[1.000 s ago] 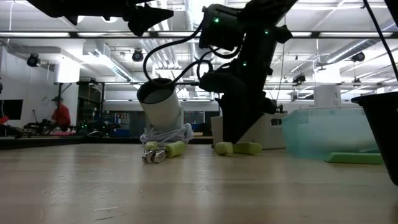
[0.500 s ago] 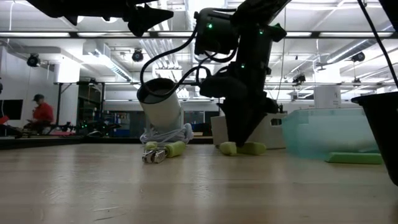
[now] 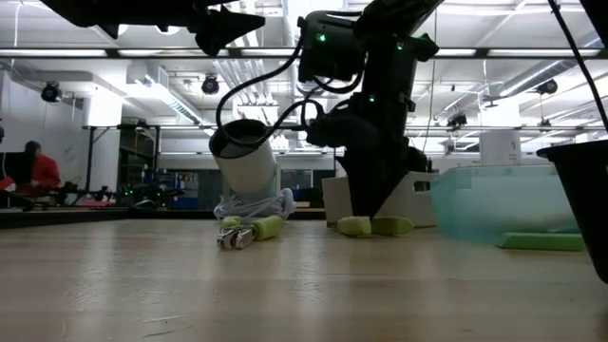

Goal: Pick & Place School Supplies
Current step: Put the green hole puncher into the gray bin

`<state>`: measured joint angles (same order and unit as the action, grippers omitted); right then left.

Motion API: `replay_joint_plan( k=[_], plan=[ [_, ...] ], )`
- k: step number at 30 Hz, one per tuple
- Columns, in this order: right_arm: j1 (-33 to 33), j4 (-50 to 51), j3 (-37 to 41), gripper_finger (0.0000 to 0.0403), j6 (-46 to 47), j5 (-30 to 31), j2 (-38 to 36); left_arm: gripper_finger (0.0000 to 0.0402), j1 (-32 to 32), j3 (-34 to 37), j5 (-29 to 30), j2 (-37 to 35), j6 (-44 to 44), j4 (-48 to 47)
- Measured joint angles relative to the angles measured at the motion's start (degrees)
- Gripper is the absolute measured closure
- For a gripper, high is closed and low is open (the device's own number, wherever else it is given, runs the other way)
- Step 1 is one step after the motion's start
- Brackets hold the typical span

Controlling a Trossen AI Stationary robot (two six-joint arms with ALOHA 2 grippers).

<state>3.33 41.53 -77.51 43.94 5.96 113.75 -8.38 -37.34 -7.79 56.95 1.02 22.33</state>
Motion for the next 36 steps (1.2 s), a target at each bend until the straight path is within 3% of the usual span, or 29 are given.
replay_joint_plan(
  k=[14,20,24,31,36],
  plan=[
    [-0.26,0.27,-6.76,0.0325,-0.44,0.48,-0.56,0.0073,0.00,-0.96,0.00,-0.04,-4.20,0.01],
    [-0.24,6.43,-6.74,0.0325,-0.39,0.50,-0.89,0.0074,0.00,-0.98,0.00,-0.04,-4.74,-0.07],
    [-0.24,9.12,-6.48,0.0326,4.66,-0.04,-0.87,0.0074,0.00,-0.98,-0.01,-0.04,-4.96,-0.09],
    [1.03,4.61,-6.48,0.0326,18.30,-1.99,-0.79,0.0074,0.00,-0.96,-0.01,-0.04,-4.94,-0.11],
    [0.96,2.79,-6.44,0.0326,21.62,-1.87,-0.02,0.0074,0.00,-0.94,0.00,-0.04,-4.94,-0.37]
  ],
)
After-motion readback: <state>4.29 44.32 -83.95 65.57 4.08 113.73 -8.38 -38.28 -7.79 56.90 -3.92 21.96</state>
